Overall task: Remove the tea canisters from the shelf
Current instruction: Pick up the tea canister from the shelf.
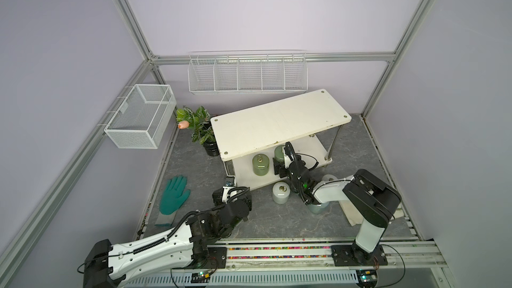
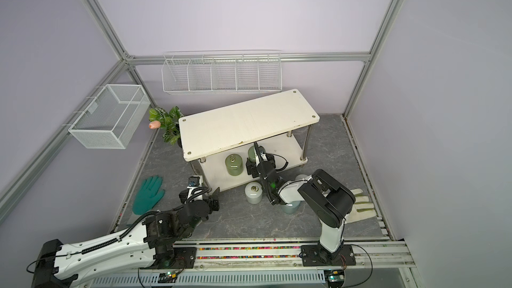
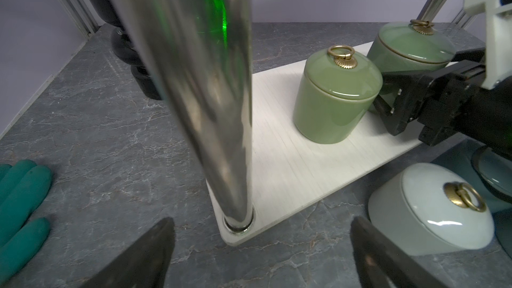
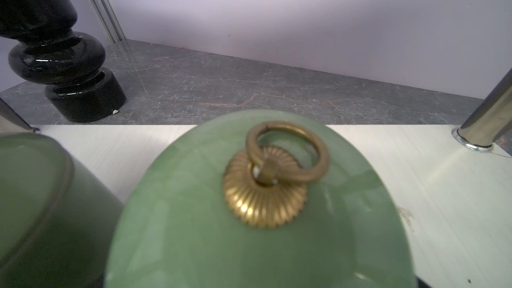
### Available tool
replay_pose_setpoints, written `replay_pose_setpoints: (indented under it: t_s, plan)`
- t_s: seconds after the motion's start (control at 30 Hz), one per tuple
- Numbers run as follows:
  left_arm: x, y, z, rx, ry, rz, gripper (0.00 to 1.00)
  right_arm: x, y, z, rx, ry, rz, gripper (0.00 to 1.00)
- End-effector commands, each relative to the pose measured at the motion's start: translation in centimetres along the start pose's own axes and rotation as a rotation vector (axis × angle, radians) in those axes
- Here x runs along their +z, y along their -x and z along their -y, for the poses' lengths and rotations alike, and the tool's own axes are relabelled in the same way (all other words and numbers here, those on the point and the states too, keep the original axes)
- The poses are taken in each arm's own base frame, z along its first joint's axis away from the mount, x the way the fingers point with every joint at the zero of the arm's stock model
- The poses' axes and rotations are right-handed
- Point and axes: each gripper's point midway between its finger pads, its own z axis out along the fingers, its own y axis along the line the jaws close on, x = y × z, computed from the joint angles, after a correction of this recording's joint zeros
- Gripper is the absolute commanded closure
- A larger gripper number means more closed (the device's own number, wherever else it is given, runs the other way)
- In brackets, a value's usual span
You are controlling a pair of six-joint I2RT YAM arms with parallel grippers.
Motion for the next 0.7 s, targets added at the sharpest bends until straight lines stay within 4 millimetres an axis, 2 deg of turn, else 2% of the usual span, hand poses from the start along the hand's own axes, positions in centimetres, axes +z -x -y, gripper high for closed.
replay_pose_setpoints:
  t_s: [0.0,0.2,0.4,0.67]
  plan:
    - [-0.23,1.03,0.34,-0.021,-0.007,0.02,0.0,0.73,0.84,0.08,0.003,-0.004,0.034,0.11]
    - [-0.22,0.86,0.27,-0.017,-0.006,0.015,0.0,1.12,0.64,0.38,0.012,-0.022,0.039,0.11]
    - [-0.19,0.87,0.27,-0.018,-0.005,0.019,0.0,1.23,0.62,0.51,0.017,-0.026,0.044,0.0]
    - [0.19,0.2,0.3,0.001,0.007,0.004,0.0,1.17,0.44,0.63,0.023,-0.028,0.045,0.13]
